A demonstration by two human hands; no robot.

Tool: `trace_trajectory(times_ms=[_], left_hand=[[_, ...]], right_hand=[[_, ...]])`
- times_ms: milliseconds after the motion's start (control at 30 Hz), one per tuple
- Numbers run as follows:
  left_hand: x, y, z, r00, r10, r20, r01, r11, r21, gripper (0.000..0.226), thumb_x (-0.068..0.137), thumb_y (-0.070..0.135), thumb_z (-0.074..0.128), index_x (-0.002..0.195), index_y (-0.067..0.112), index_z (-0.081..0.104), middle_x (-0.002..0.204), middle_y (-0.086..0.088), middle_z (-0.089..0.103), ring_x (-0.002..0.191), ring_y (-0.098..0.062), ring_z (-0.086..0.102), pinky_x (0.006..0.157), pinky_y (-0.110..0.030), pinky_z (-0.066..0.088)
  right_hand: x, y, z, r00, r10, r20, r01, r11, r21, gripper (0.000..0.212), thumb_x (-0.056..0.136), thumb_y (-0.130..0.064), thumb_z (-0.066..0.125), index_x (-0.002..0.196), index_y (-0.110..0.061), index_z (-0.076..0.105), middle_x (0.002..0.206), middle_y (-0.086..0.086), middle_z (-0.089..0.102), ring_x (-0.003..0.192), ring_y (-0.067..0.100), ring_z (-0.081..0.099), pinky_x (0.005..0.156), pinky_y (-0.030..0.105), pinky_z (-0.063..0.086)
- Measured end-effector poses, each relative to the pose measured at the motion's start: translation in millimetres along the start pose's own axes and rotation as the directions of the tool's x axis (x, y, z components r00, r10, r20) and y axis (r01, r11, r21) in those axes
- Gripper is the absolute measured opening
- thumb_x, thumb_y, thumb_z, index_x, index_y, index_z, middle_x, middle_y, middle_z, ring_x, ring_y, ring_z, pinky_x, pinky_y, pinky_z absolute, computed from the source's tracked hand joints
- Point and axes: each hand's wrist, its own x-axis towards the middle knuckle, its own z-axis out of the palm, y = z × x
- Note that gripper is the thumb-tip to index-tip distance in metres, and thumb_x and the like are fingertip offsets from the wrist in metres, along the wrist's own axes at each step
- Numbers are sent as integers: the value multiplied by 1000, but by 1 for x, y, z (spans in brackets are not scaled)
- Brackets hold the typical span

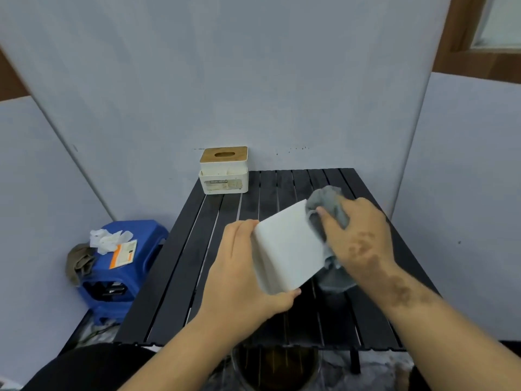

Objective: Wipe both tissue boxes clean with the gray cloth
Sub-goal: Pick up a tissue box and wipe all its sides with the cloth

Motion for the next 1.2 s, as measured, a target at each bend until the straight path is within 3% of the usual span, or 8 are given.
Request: trace_trajectory(times_ms=[133, 200, 333, 400, 567, 800, 1033, 1200], left_hand=[[3, -7, -1, 997, -66, -48, 61, 993, -96, 80, 48, 50, 77, 118, 34, 42, 116, 22, 39, 109, 7, 47, 77, -8, 43], [5, -13, 0, 996, -76, -50, 69, 990, -121, 87, 48, 52, 79, 124, 29, 45, 118, 20, 40, 113, 4, 47, 84, -9, 44], [4, -15, 0, 995, -100, -25, 96, 987, -126, 102, 46, 63, 84, 133, 32, 40, 125, 23, 35, 120, 5, 42, 90, -14, 40], [3, -14, 1, 995, -100, -15, 97, 987, -130, 101, 46, 62, 84, 132, 32, 39, 126, 23, 35, 120, 6, 41, 90, -12, 39], [4, -19, 1, 992, -117, -38, 107, 975, -197, 98, 44, 51, 82, 130, 25, 43, 123, 17, 38, 117, 4, 47, 87, -6, 44], [3, -13, -1, 994, -107, -27, 102, 984, -147, 102, 43, 63, 83, 130, 35, 38, 124, 26, 34, 120, 5, 41, 89, -13, 39], [5, -19, -5, 990, -136, -38, 126, 971, -204, 99, 44, 56, 91, 126, 31, 42, 122, 20, 39, 115, 6, 46, 83, -12, 46], [5, -22, -7, 991, -129, -32, 123, 983, -139, 98, 52, 47, 97, 127, 36, 34, 123, 25, 33, 120, 9, 38, 85, -11, 39]], right_hand=[[-51, -40, 17, 921, -386, 49, 384, 922, 45, 47, 87, -52, 54, 126, -28, 66, 82, -9, 41, 65, 11, 45, 56, 24, 39], [-42, -31, 14, 924, -377, 65, 372, 925, 73, 44, 85, -53, 57, 121, -31, 68, 77, -7, 43, 62, 15, 48, 54, 27, 42], [3, 15, -7, 998, -55, 43, 53, 997, 63, 21, 88, -46, 67, 84, -26, 70, 70, 0, 57, 62, 18, 59, 55, 26, 49], [-4, 12, -5, 1000, -11, 29, 10, 999, 46, 23, 88, -46, 66, 90, -23, 72, 75, -1, 56, 66, 17, 60, 58, 26, 49], [-54, -24, 15, 910, -409, 67, 399, 909, 121, 49, 84, -52, 58, 123, -24, 69, 80, -7, 44, 63, 16, 54, 56, 27, 48], [-11, 25, -4, 1000, 0, -16, 1, 998, 57, 28, 88, -45, 68, 100, -20, 71, 80, -2, 50, 67, 12, 55, 57, 19, 40], [-50, -5, 10, 873, -484, 65, 471, 869, 152, 49, 85, -48, 61, 125, -20, 68, 81, -4, 46, 63, 11, 50, 56, 26, 48], [-13, 35, -3, 997, -73, -20, 75, 992, 106, 22, 86, -39, 72, 96, -20, 75, 77, -3, 49, 65, 8, 52, 60, 20, 45]])
